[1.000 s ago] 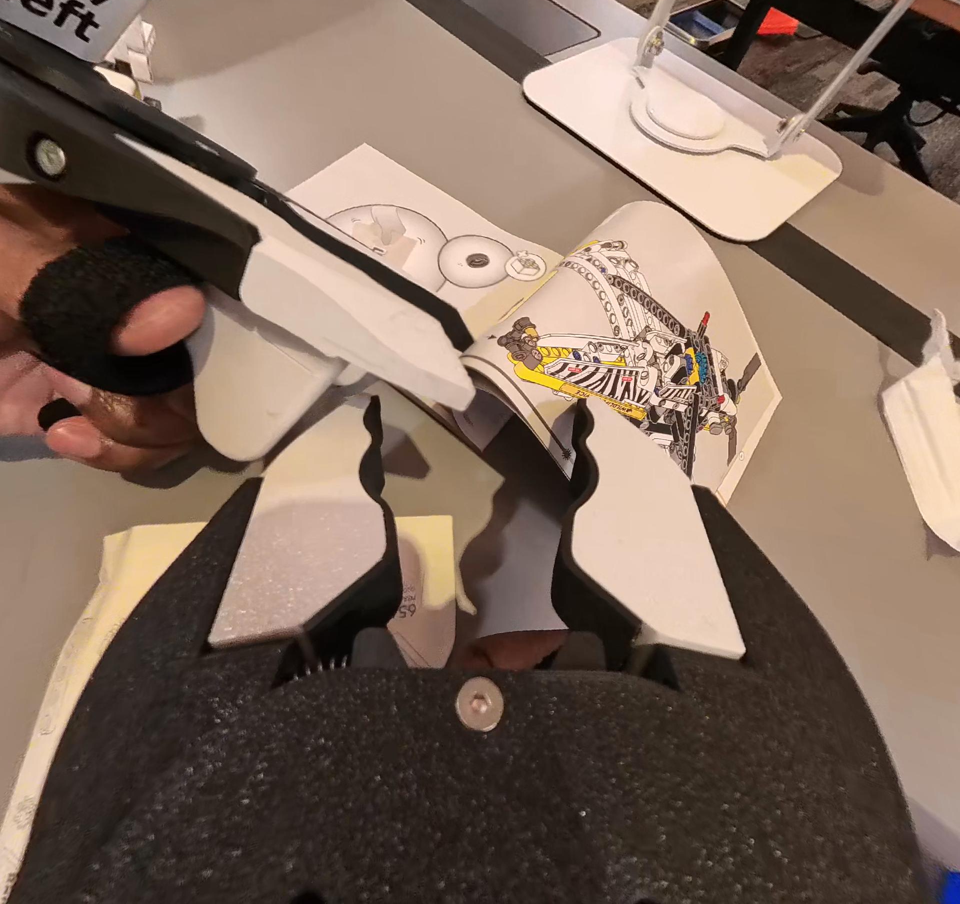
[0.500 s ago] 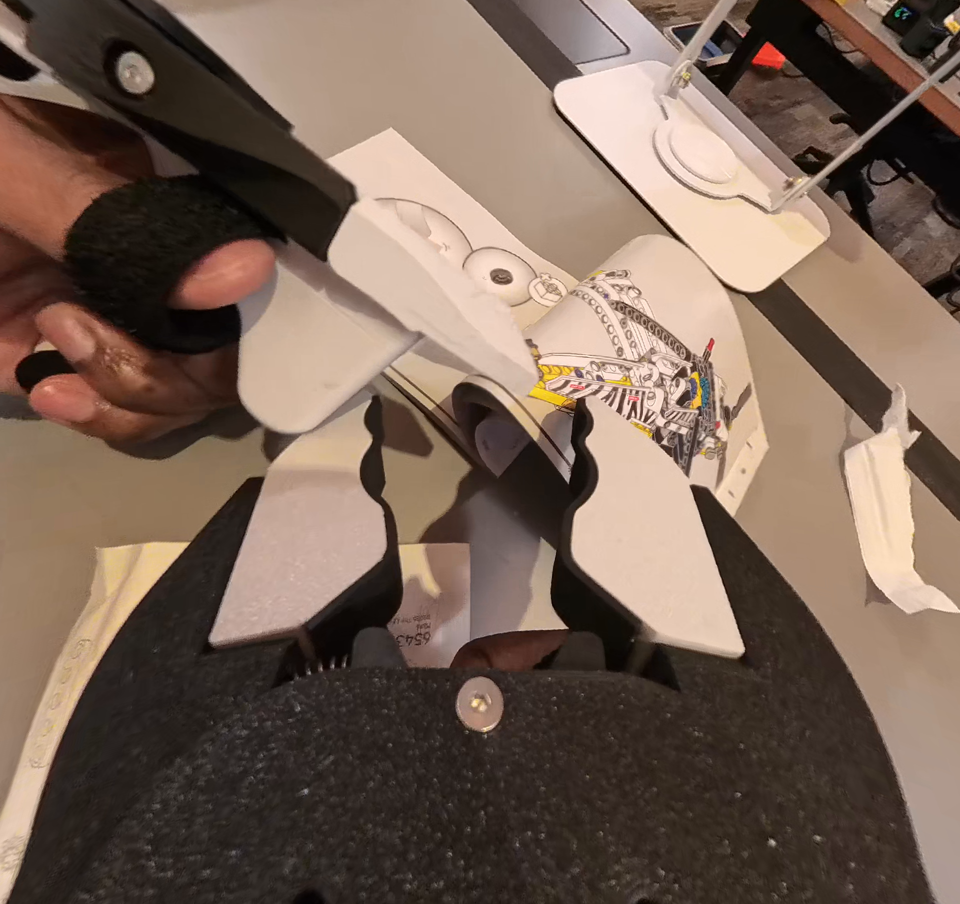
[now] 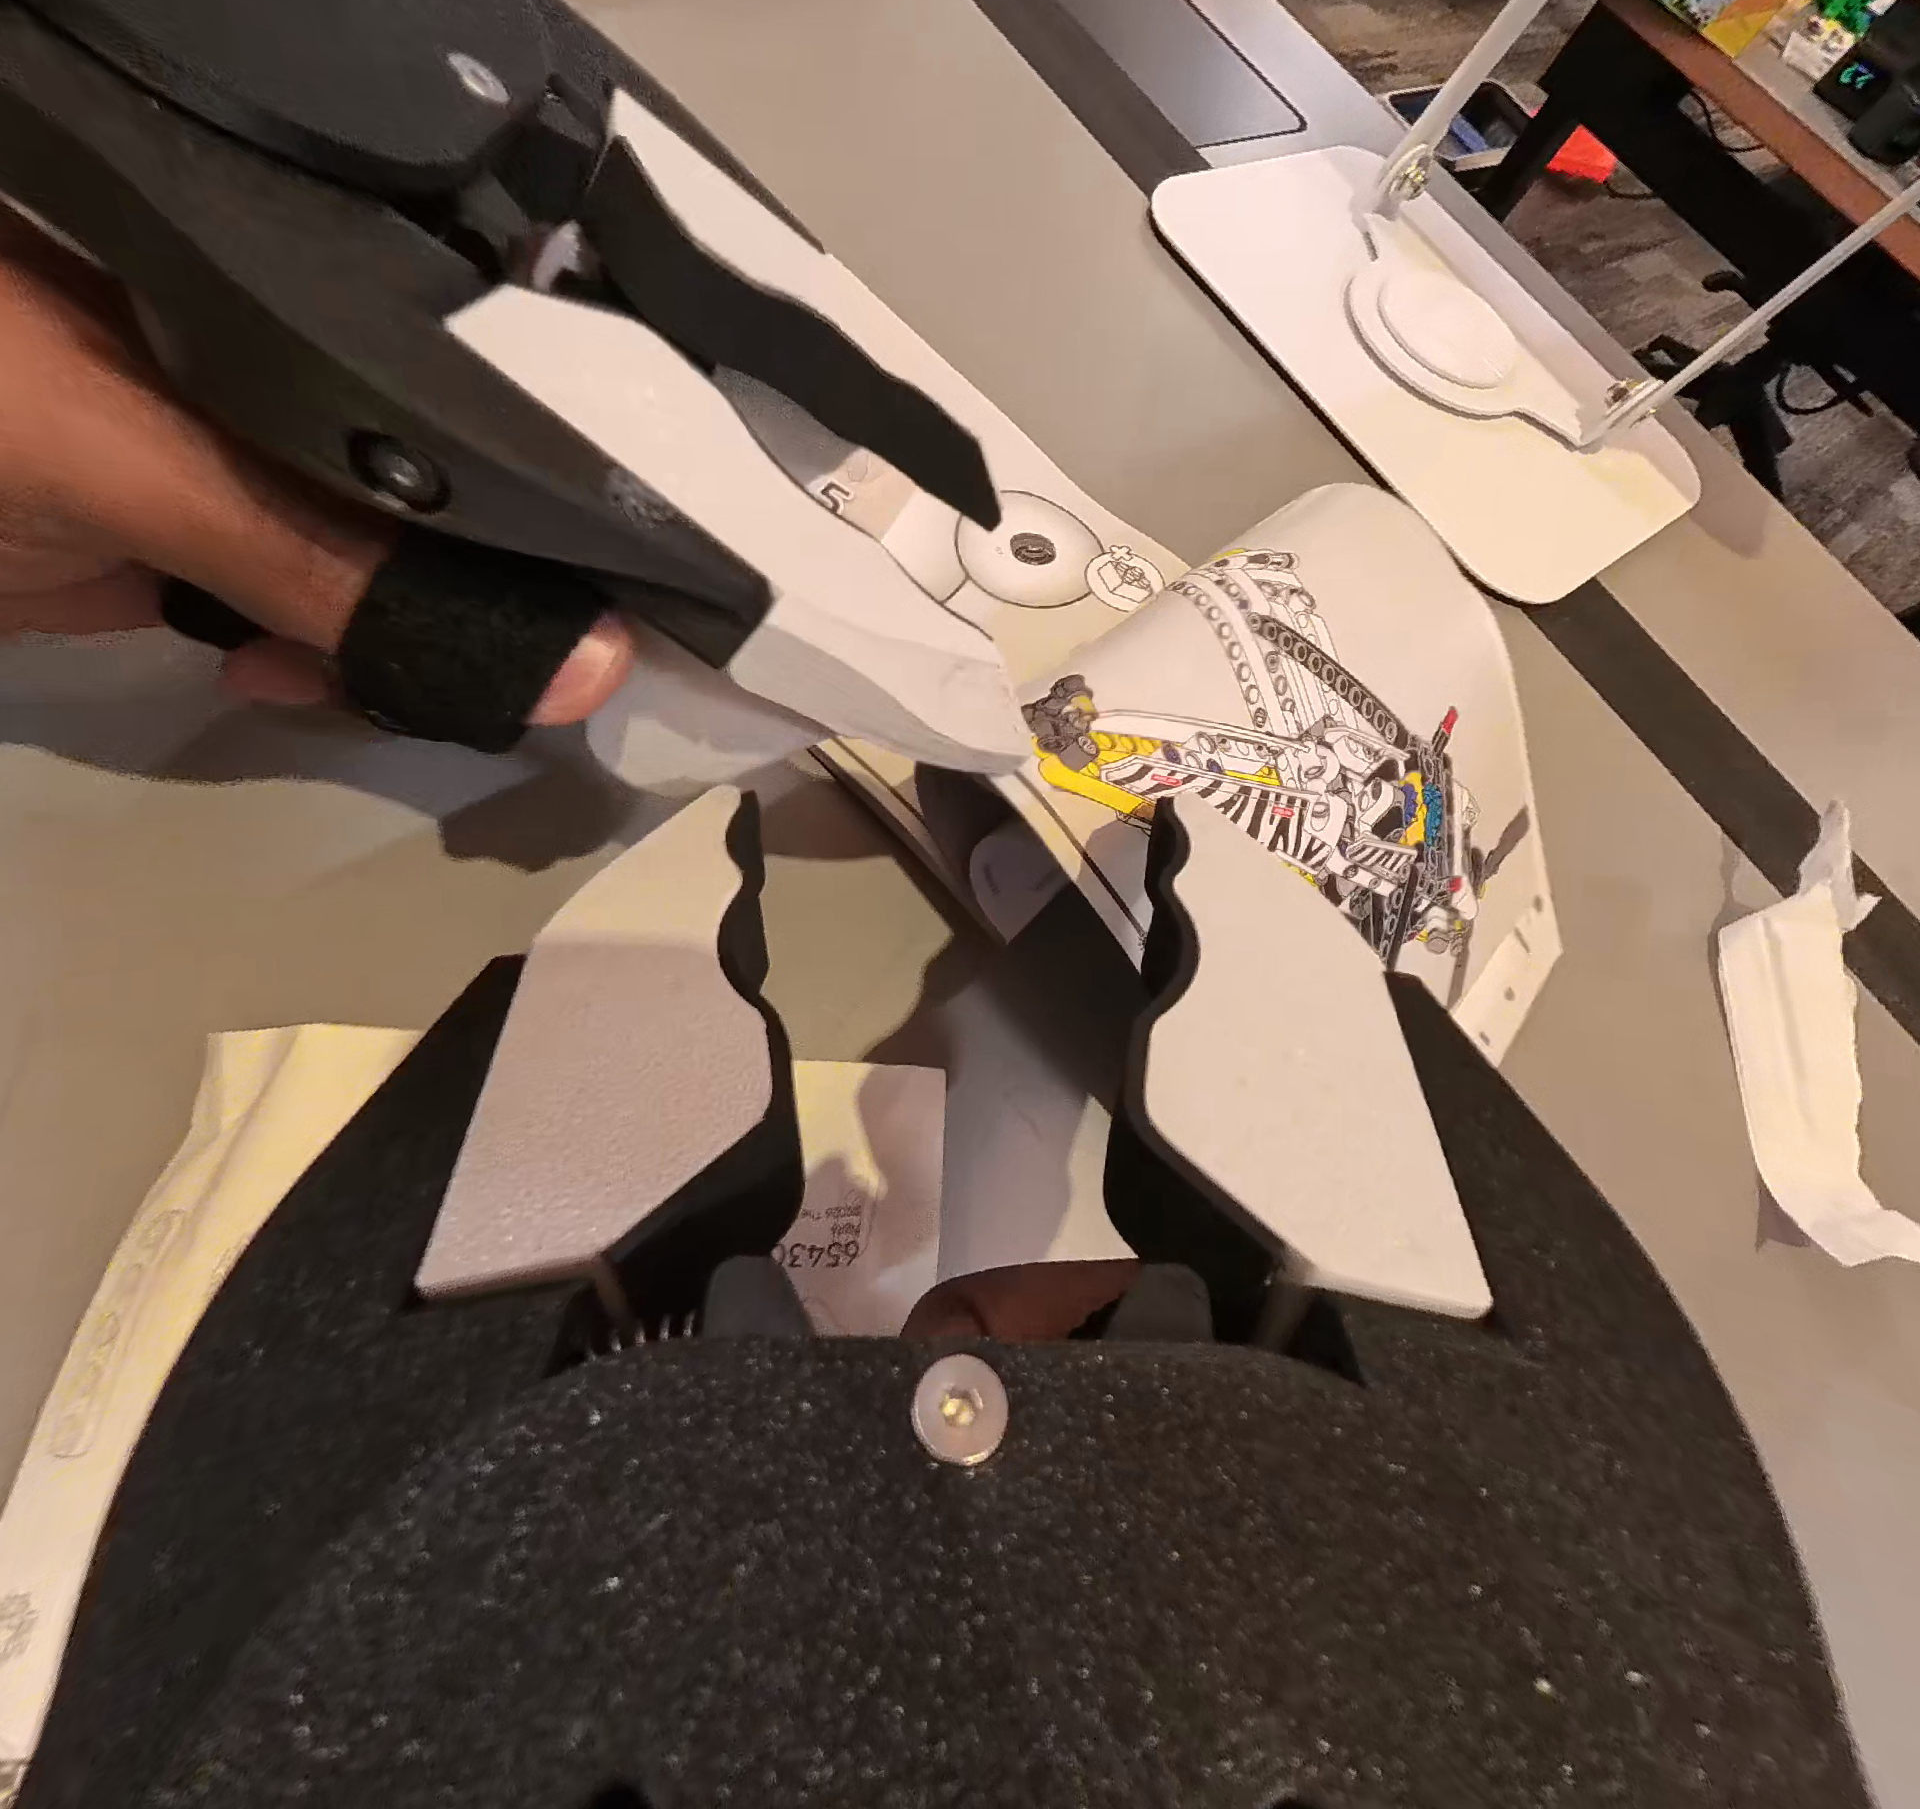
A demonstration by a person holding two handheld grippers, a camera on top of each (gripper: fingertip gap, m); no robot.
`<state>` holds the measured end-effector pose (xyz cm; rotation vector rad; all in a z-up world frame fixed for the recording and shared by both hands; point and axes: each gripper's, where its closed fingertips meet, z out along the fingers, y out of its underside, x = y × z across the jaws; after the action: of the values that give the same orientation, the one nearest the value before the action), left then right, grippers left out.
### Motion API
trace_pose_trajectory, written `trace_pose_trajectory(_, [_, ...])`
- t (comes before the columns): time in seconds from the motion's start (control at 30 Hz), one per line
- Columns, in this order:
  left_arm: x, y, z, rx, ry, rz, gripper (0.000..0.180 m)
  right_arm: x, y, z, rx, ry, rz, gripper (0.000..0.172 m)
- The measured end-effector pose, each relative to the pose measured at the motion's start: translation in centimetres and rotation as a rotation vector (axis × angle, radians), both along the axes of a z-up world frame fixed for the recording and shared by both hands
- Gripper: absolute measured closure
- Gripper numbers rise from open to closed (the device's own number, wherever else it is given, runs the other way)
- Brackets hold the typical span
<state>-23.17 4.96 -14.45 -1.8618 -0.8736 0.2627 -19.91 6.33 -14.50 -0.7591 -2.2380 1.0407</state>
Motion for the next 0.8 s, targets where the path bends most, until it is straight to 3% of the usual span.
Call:
trace_pose_trajectory(0.17, [-0.7,-1.0,-0.8,-0.065,0.005,0.062,0.115,0.1,0.5,0.3,0.007,0.015,-0.004,0.100])
trace_pose_trajectory(0.43, [-0.1,-0.5,-1.1,-0.068,-0.001,0.029,0.115,-0.9,3.6,0.5,-0.053,-0.034,-0.112,0.098])
trace_pose_trajectory(0.6, [-0.4,-1.1,-1.4,-0.082,-0.024,0.055,0.116,-0.7,1.9,-0.3,-0.040,-0.095,-0.073,0.096])
trace_pose_trajectory(0.8, [-0.2,-1.6,-0.1,-0.078,0.027,0.050,0.116,-0.6,-0.6,0.6,-0.021,-0.079,-0.003,0.096])
